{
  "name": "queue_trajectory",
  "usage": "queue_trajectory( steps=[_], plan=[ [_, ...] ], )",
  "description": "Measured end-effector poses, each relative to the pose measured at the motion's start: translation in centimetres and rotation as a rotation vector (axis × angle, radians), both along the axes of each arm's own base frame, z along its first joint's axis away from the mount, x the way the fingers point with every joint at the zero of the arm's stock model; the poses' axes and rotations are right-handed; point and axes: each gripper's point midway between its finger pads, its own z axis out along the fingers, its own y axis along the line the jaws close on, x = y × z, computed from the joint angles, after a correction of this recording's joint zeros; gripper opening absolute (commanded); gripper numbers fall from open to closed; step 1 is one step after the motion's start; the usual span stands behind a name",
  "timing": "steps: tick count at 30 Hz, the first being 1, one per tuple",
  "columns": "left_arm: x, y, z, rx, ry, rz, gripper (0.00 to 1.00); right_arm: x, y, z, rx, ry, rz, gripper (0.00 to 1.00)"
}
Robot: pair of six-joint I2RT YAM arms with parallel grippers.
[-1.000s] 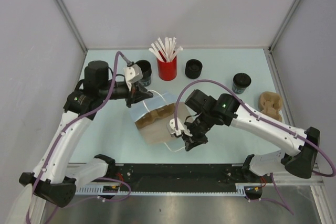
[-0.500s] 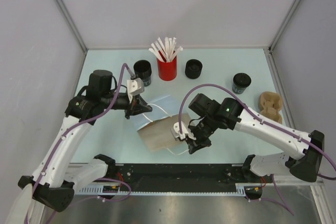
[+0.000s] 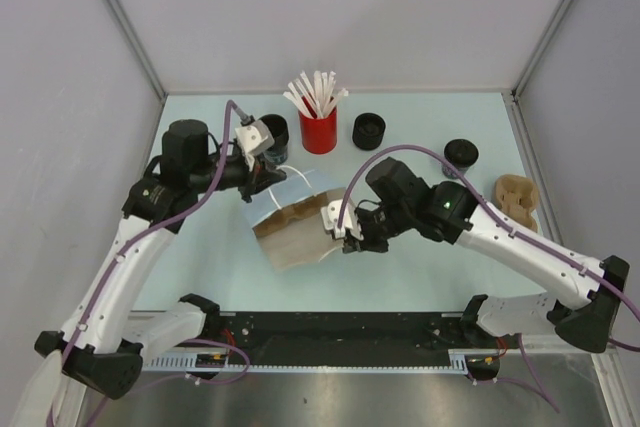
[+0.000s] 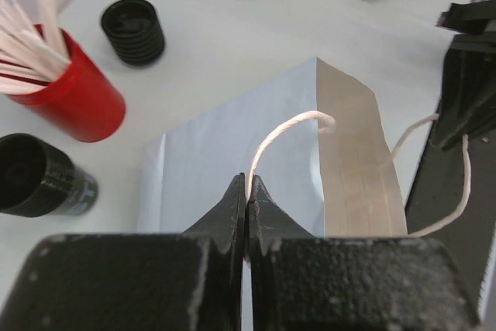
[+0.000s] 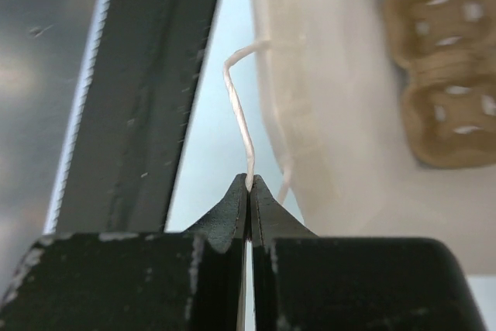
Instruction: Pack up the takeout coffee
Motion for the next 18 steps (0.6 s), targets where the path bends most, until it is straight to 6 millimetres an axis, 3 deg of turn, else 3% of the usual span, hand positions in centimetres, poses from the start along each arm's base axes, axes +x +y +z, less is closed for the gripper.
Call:
queue_trajectory(
  steps=[3, 5, 7, 11, 18],
  plan=[
    [2.0, 0.5, 0.5, -0.011, -0.009, 0.086, 0.0, 2.2, 0.9, 2.3, 0.063, -0.055, -0.066, 0.02],
    [3.4, 1.2, 0.7, -0.022, -0.004, 0.147, 0.0, 3.6, 1.6, 4.2, 0.113, -0.087, -0.102, 0.14],
    [4.7, 2.3, 0.8, -0.035, 0.002, 0.213, 0.0, 4.6, 2.3, 5.8, 0.155, -0.108, -0.129, 0.17],
    [6.3, 3.8, 1.6, -0.064, -0.008, 0.303, 0.0, 6.5, 3.5, 7.9, 0.207, -0.129, -0.184, 0.45],
    [8.3, 5.6, 1.9, -0.092, -0.002, 0.427, 0.0, 10.1, 4.8, 10.5, 0.261, -0.118, -0.304, 0.82]
  ],
)
